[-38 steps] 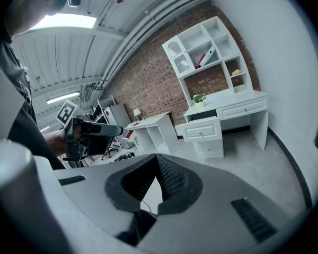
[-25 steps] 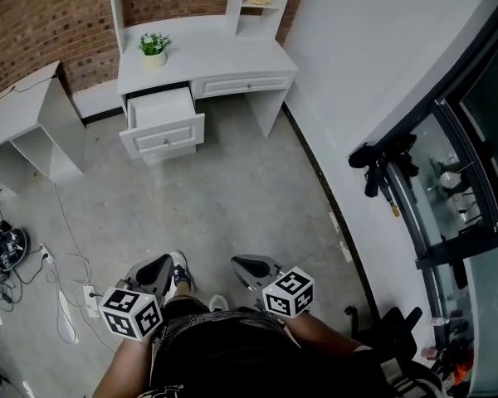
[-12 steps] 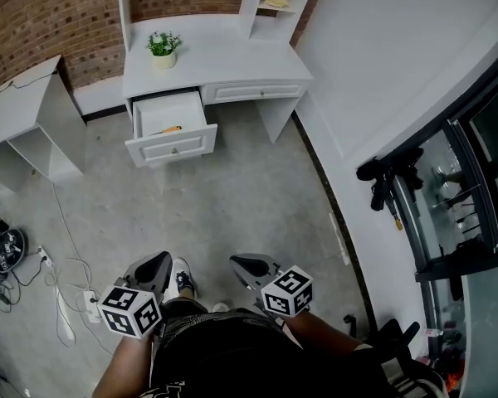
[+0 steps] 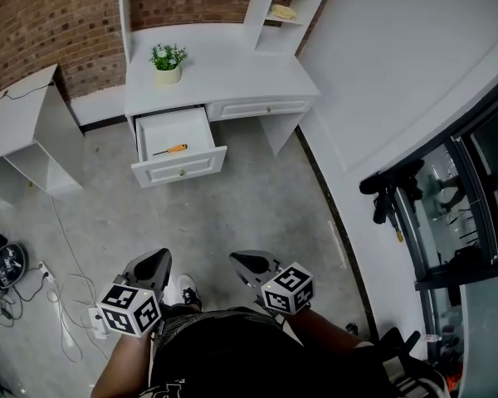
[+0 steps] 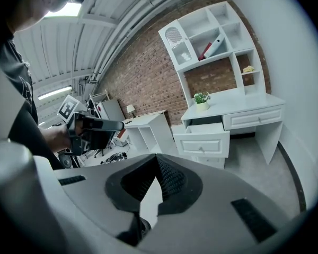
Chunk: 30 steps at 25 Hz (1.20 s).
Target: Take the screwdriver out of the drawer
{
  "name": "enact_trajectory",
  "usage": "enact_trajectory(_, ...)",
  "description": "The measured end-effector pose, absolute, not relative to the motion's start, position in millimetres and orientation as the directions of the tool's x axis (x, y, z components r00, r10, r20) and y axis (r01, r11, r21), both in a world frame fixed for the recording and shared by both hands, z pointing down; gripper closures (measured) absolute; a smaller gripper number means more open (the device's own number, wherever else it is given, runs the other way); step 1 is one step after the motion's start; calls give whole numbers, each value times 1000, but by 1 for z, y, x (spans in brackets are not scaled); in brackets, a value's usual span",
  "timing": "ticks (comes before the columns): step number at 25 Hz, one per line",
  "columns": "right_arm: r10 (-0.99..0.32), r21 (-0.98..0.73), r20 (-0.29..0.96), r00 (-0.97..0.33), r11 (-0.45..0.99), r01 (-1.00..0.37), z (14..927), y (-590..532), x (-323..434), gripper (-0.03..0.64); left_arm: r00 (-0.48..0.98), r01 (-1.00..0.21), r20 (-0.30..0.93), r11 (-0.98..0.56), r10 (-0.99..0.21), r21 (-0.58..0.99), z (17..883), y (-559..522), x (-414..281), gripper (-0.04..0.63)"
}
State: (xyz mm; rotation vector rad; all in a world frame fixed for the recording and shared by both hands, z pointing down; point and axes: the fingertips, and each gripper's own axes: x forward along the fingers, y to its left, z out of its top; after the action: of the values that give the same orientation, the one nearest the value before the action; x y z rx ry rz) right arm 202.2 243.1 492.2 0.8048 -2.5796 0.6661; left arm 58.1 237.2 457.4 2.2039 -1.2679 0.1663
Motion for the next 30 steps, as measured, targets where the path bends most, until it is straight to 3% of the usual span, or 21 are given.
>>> enact_trajectory(15, -461, -291, 482, -745, 718, -632, 490, 149, 130, 611, 577, -803, 357, -432, -735, 411, 456, 137, -10, 577)
enact_trajectory(30, -450, -289, 509, -734, 714, -638, 497, 114, 90, 611, 580, -798, 359, -420, -732, 433, 470, 106, -52, 577)
